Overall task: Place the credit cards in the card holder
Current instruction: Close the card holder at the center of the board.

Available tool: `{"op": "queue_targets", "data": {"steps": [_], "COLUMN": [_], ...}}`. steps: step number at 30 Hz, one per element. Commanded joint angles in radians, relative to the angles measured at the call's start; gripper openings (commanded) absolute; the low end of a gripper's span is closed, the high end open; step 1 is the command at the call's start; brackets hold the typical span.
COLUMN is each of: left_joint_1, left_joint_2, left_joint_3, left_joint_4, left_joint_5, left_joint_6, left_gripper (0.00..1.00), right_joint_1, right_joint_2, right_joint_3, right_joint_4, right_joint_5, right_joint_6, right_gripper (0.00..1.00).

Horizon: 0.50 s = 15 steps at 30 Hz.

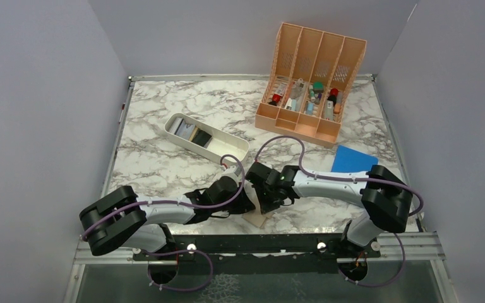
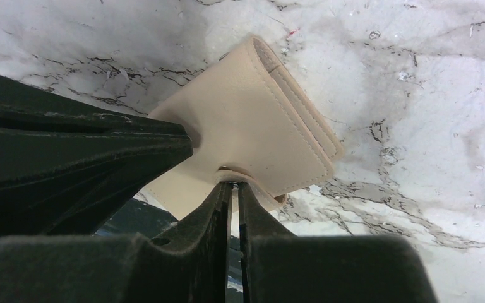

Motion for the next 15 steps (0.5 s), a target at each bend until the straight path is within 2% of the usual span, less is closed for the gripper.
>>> {"op": "queue_targets", "data": {"steps": [1,15], "left_joint_1": [-0.012,-0.012], "left_joint_2": [0.015,-0.019], "left_joint_3": [-0.025,-0.069], "left_joint_4": [0.022,0.031], "left_joint_5": [-0.007,-0.018], "left_joint_6": [0.002,0.005], "left_gripper": [0.06,0.07], "right_joint_1": [0.007,0.005], "right_joint_2": [0.073,0.207], "right_joint_3": [0.014,0.107], "right_joint_4": [-0.041,-0.092], "right_joint_5": [-0.001,-0.034], "right_joint_6": [0.015,-0.016], "right_gripper": [0.14,0.14]}}
